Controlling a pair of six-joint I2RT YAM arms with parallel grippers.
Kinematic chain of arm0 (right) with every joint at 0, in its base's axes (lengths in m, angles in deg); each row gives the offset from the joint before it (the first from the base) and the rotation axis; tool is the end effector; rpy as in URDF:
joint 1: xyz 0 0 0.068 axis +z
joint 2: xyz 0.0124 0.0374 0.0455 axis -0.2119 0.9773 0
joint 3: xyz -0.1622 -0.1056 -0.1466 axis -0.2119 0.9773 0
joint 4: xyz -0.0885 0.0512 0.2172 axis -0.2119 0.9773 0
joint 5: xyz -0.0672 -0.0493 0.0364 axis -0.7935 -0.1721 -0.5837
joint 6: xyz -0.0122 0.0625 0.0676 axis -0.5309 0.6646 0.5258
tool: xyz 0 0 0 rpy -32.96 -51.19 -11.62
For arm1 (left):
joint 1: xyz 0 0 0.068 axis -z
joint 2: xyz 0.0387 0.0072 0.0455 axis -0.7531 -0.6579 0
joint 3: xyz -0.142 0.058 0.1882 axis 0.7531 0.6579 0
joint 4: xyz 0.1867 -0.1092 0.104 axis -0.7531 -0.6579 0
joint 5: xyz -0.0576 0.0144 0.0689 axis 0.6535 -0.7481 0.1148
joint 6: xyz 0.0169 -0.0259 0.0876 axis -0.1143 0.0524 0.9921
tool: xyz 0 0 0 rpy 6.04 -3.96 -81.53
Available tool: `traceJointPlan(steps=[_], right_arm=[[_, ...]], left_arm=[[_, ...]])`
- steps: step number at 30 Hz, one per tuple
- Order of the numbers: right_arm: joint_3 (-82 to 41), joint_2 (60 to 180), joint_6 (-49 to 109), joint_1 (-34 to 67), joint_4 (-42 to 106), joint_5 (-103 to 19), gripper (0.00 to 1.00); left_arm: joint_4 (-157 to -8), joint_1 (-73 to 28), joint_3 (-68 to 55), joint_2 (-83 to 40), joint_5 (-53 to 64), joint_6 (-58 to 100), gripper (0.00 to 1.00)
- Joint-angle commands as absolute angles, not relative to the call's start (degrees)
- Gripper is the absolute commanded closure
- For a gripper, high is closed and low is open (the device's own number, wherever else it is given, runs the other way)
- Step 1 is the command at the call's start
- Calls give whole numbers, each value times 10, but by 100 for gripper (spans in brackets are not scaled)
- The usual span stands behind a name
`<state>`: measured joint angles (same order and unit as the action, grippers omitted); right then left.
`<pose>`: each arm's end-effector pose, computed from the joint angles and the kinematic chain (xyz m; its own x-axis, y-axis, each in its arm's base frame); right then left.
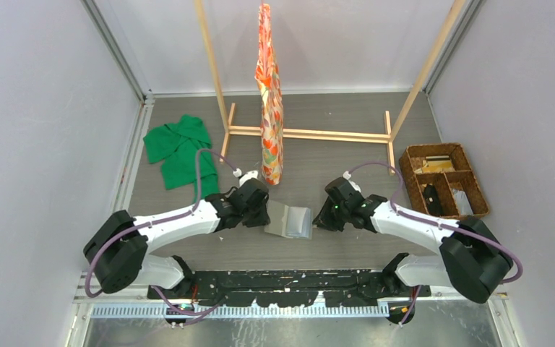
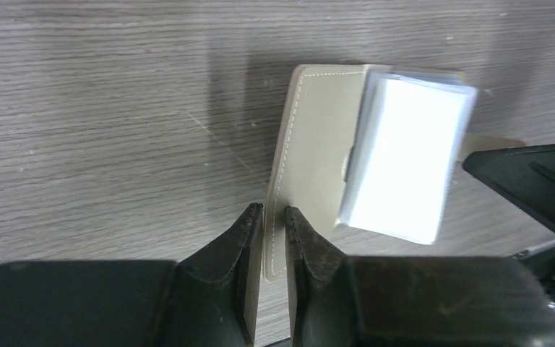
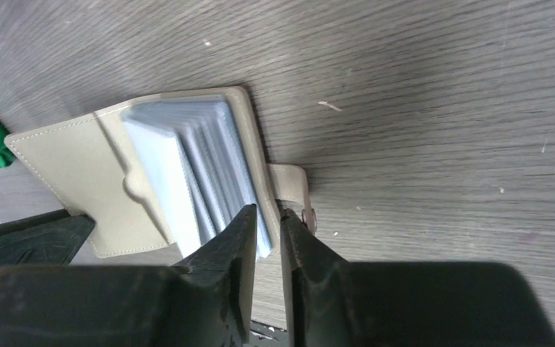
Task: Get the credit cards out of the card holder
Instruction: Open the card holder at the center of the board.
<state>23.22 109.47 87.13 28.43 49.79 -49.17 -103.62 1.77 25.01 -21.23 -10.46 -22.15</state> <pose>0.1812 0.1565 0.1095 -0.8664 0.4415 -0.2331 0.2846 0.8204 0.4960 0.1805 -0.2028 0.1366 -0.8789 -0.2058 -0.4304 -0.0019 0.9037 -0.4282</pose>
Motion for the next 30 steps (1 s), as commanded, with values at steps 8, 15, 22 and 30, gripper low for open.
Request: traceJointPlan(steps=[8,15,22,30], right_arm=[[226,1148,864,286,447,-471,86],[227,1146,863,291,409,-431,87],[189,1167,849,304,409,-416,88],[146,1208,837,332,411,-413,89]], left_arm=[[-1127,15,219,-311,-165,-201,65],[-1104,15,219,-343,-137,-198,64],[-1098,15,214,-359,-127,-195,64],[-1082,15,213,-368,-107,-194,64]])
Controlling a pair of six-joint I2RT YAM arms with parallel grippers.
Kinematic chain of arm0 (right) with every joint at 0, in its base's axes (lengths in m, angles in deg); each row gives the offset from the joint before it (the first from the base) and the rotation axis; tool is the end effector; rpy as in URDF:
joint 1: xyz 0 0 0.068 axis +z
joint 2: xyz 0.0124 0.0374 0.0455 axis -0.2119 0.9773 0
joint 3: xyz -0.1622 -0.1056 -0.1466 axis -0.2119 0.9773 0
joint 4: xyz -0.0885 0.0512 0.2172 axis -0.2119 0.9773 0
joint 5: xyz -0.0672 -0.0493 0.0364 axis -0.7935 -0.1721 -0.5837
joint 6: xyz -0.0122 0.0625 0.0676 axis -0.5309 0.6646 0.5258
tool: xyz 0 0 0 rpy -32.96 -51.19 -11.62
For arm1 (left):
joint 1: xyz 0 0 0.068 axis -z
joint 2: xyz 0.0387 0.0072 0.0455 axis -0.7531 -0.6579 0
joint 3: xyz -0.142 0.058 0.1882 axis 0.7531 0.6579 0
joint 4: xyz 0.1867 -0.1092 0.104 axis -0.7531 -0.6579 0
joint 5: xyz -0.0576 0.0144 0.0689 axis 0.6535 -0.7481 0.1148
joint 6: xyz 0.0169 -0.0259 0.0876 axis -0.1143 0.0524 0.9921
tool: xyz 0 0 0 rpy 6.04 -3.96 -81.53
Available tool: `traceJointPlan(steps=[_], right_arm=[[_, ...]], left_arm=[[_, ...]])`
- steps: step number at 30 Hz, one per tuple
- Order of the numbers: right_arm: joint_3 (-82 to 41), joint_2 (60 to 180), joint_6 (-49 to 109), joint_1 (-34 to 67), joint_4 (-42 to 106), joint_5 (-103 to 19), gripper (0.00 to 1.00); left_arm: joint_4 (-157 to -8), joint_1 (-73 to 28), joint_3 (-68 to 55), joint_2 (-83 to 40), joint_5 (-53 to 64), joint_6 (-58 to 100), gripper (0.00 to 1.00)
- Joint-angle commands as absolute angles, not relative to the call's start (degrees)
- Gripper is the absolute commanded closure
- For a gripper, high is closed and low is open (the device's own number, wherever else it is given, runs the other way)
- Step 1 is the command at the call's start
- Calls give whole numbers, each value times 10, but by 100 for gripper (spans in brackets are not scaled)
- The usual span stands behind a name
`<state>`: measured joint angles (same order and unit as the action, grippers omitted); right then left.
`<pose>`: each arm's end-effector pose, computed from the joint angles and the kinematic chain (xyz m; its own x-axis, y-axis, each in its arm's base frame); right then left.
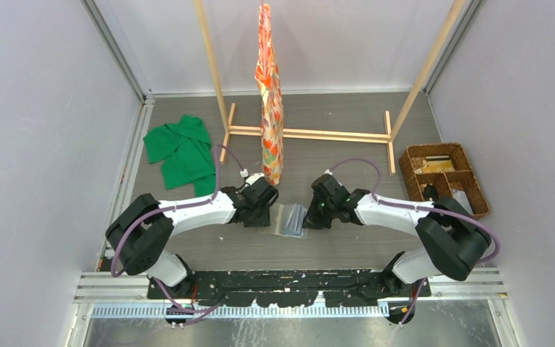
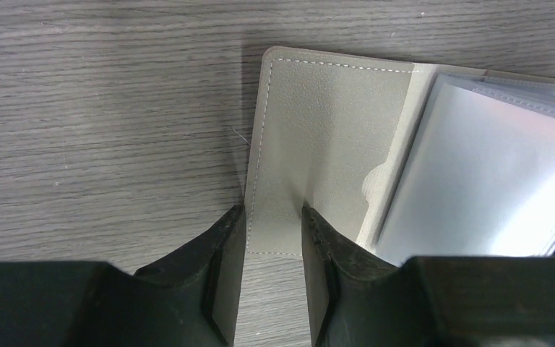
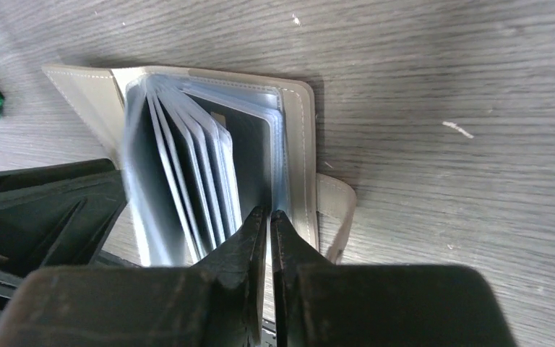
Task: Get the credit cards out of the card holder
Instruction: Open the card holder at the center of the board.
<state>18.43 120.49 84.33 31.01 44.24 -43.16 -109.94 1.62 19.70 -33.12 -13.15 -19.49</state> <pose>0.1901 0.1916 0.0974 -0.9308 0.3210 -0.1749 0.1904 0.8342 0.5176 0.1883 -0.2051 0.1025 -0.9207 -0.1046 -0.3759 -0.0213 0.9754 -0.2195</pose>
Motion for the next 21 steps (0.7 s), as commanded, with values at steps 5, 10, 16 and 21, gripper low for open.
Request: traceJointPlan(steps=[5,10,16,21], right_arm=[[129,1209,827,346,398,-409,87],[113,1210,817,351,398,-408,85],[103,1220,810,351,435,-434,85],[121,1207,816,350,452,-459,83]], left_arm=[[-1089,15,215,-364,-109,-193,64],[-1101,15,212,-344,-105,-198,62],[-1161,14,203,-286,-139,-198,61],[-1263,18,161,-209,-202,-170,54]])
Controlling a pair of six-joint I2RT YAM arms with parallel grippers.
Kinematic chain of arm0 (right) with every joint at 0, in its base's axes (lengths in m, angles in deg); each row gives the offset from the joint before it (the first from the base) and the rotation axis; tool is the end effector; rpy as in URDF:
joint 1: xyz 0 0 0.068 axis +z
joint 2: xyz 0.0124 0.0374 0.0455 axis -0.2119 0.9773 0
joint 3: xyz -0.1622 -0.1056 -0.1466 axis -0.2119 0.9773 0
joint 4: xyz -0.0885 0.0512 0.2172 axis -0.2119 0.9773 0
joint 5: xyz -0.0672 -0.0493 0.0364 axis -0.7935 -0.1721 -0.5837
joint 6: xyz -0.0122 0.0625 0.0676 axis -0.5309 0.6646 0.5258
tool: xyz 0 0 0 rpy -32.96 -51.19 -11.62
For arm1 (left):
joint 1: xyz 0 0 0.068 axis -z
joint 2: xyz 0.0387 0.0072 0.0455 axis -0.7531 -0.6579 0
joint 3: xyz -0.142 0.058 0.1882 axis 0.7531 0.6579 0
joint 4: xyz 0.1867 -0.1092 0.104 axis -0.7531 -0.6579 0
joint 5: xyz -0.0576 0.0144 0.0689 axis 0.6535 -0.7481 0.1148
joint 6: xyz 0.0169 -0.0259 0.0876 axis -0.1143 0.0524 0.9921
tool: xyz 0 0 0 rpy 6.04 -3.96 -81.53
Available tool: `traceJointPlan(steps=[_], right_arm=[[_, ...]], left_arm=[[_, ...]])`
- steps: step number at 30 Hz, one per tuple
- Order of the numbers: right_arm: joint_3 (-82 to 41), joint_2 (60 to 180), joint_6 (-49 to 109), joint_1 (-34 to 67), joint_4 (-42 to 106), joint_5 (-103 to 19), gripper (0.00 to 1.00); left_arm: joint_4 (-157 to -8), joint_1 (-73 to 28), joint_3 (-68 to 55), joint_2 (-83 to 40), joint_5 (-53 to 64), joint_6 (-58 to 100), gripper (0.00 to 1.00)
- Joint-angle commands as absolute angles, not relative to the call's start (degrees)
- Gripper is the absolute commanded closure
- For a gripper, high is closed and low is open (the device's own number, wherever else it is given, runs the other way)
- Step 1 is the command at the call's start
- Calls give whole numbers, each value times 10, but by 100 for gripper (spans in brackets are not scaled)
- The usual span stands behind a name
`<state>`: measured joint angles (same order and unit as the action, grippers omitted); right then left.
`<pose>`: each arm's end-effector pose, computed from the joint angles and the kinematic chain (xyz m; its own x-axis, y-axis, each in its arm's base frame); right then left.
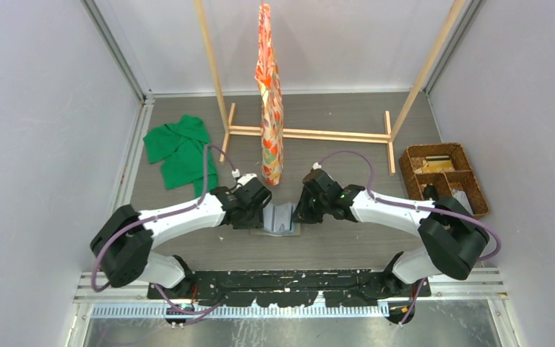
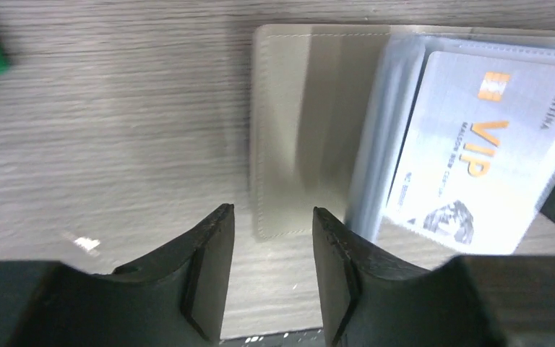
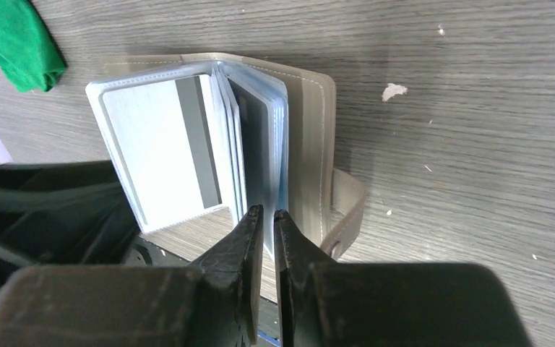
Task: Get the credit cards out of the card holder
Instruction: Open the card holder at the center of the board.
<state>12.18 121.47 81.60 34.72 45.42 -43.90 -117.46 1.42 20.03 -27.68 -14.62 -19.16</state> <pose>0.1937 0.2195 0.1231 -0.9409 0.2364 -0.2427 0.0668 0.8318 0.5511 0.1778 -0.1876 0.1170 -0.9228 -0.0935 -0.3738 -0.0307 0.9849 -0.1705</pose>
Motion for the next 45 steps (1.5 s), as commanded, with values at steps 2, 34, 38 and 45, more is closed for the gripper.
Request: traceJointPlan(steps=[2,34,38,45], right_arm=[[132,1199,821,349,453,-465,82],[130,1229,850,332,365,-426,77],[141,1232,849,323,367,-428,78],[169,1230,849,317,365,-440,78]], left_arm=[[-1284,18,150,-171,-224,-160,49],[-1031,17,257,-112,-45,-237,26],[-1028,17,239,-158,-33,-235,23],[-978,18,250,-167,-25,-243,24]])
